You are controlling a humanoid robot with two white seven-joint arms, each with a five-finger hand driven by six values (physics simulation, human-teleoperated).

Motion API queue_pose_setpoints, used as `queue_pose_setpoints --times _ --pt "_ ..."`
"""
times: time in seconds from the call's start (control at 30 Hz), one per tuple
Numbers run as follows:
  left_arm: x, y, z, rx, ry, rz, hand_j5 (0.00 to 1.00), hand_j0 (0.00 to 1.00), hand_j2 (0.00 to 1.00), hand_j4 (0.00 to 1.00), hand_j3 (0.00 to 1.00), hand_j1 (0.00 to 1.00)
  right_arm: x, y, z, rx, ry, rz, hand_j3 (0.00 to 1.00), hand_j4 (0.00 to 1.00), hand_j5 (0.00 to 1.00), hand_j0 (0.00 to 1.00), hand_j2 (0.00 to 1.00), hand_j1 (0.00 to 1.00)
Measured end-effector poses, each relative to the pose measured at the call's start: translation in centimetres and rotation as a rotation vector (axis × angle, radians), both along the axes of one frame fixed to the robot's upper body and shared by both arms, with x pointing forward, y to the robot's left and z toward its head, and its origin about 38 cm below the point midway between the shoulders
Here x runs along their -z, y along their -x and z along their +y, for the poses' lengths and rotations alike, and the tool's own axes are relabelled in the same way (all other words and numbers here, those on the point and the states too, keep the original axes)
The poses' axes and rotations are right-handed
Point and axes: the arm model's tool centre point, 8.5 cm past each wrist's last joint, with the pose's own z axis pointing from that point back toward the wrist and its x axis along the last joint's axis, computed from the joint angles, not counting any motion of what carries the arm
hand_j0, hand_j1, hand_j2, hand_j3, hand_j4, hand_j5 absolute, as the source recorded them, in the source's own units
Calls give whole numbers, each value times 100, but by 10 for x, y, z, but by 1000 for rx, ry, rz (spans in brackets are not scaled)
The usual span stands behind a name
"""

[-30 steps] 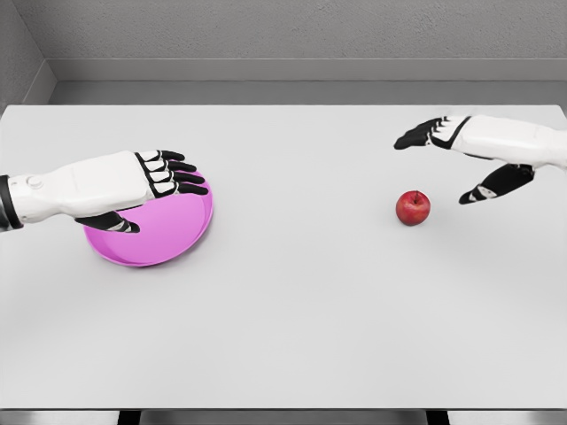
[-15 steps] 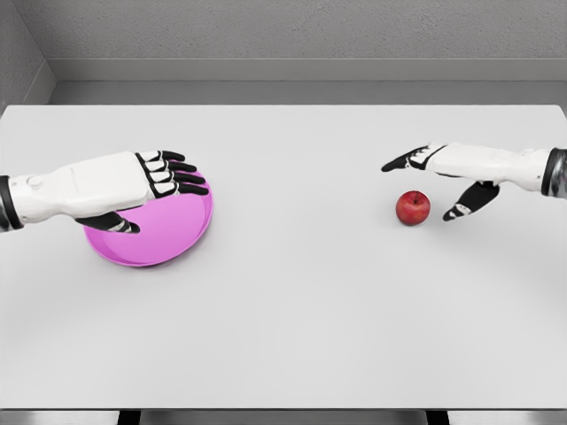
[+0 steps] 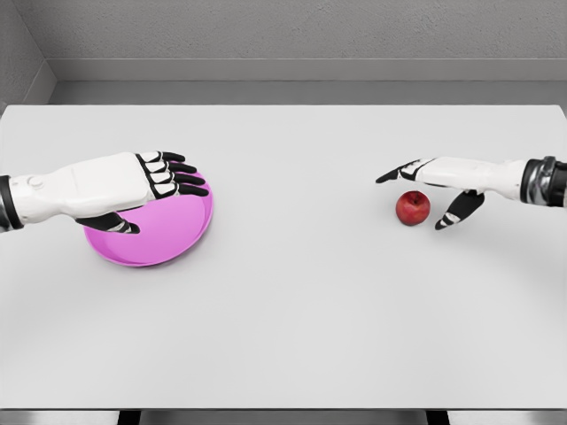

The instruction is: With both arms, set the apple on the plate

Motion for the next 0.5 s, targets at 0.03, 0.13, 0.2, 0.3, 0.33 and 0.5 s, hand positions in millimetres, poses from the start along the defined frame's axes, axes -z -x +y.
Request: queue_pose_setpoints --times 0.03,0.13,0.2,0.3,0.33,0.5 --pt "0 0 0 0 -1 0 100 100 100 100 100 100 2 -1 0 4 0 3 100 100 100 100 100 100" --pt "0 0 0 1 -2 1 100 100 100 100 100 100 7 -2 0 9 2 14 100 100 100 100 100 100" --pt "0 0 0 1 -2 1 100 100 100 100 100 100 9 -3 1 10 3 19 100 100 100 100 100 100" --pt "0 0 0 1 -2 0 100 100 100 100 100 100 13 -5 1 14 20 20 100 100 100 100 100 100" --pt "0 0 0 1 -2 0 100 100 100 100 100 100 14 -5 0 15 24 22 100 100 100 100 100 100" --pt "-1 0 0 0 -3 -1 100 100 100 100 100 100 18 -8 -1 25 41 24 100 100 100 100 100 100"
